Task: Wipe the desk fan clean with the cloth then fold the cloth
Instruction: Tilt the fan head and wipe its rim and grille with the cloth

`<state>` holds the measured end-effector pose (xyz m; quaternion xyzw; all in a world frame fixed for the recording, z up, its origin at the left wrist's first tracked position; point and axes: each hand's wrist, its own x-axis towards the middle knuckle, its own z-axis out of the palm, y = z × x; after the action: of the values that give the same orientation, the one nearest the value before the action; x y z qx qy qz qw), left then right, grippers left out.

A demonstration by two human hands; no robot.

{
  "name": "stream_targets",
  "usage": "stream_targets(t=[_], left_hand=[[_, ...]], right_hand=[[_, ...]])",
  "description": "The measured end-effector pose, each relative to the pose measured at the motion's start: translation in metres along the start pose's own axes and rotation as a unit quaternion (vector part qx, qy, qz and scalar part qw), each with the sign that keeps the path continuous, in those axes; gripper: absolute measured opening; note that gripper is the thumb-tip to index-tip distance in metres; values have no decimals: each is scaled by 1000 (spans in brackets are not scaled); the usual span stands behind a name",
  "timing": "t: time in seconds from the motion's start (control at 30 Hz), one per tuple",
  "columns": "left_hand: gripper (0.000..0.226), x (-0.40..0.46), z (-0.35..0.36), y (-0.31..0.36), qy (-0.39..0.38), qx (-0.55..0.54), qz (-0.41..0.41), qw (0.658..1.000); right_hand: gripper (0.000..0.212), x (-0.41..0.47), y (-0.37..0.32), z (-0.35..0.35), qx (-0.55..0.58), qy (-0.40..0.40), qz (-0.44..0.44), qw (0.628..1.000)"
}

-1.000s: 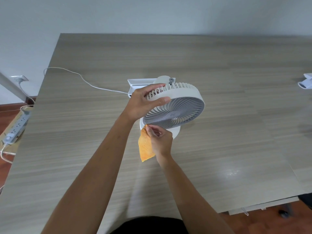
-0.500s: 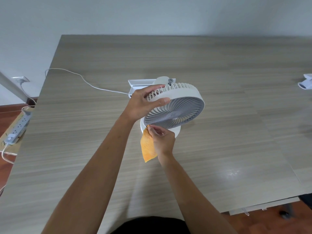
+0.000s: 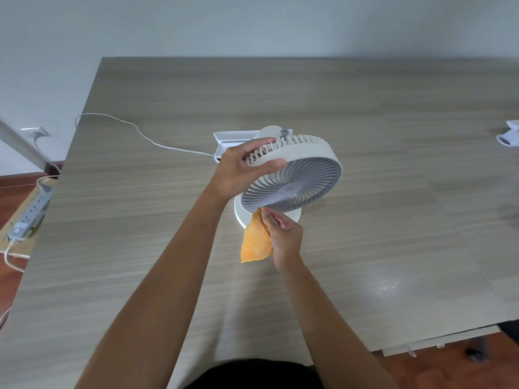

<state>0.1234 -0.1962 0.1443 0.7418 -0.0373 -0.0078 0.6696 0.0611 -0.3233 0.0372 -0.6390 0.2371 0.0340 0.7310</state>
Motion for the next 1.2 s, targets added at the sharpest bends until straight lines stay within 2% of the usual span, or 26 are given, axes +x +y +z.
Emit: stream_targets(t=[0.23, 0.4, 0.63, 0.87, 1.2], left_hand=[[49, 2, 0, -2, 10, -6, -3, 1000], [48, 2, 1, -2, 11, -4, -5, 1000], [47, 0, 0, 0, 4, -7, -12, 1000], [47, 1, -1, 1, 2, -4, -12, 1000], [51, 9, -8, 5, -30, 27, -15, 999]], right_hand=[[8, -7, 0, 13, -11, 15, -42, 999], [9, -9, 1, 16, -68, -10, -64, 996], [5, 0, -6, 10, -96, 56, -92, 990], [8, -6, 1, 11, -173, -65, -96, 978], [9, 8, -26, -15, -99, 7, -86, 991]])
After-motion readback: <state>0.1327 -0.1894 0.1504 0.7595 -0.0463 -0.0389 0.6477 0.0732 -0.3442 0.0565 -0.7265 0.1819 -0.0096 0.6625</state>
